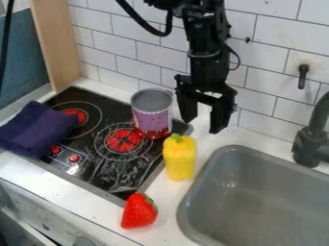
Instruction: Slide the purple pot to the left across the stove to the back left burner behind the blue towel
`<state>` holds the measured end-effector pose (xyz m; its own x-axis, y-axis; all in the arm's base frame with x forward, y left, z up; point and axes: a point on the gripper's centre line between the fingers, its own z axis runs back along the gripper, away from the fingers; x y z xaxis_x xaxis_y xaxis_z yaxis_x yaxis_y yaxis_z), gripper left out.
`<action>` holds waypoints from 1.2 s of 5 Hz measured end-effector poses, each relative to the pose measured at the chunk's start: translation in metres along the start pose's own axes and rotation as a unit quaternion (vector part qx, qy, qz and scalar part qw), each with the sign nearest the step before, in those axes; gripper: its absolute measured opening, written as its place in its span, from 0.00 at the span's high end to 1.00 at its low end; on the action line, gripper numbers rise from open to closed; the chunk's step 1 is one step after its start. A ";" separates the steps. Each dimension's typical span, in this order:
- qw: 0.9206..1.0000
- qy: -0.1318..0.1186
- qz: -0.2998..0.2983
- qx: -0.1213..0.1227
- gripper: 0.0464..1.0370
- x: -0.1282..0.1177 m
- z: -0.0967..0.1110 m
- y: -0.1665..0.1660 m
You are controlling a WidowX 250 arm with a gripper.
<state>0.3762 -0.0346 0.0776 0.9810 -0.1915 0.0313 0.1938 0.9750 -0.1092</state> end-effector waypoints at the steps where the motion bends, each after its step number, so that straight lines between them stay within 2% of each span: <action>1: 1.000 0.009 0.021 0.014 0.04 -0.001 -0.009 0.008; 3: 0.997 0.011 0.066 0.027 0.04 -0.008 -0.006 0.041; 5: 0.992 0.020 0.118 0.050 0.04 -0.025 -0.004 0.088; 6: 0.986 0.007 0.156 0.064 0.04 -0.034 -0.004 0.117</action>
<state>0.3660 0.0853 0.0594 0.9929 0.1186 0.0030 -0.1186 0.9928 0.0158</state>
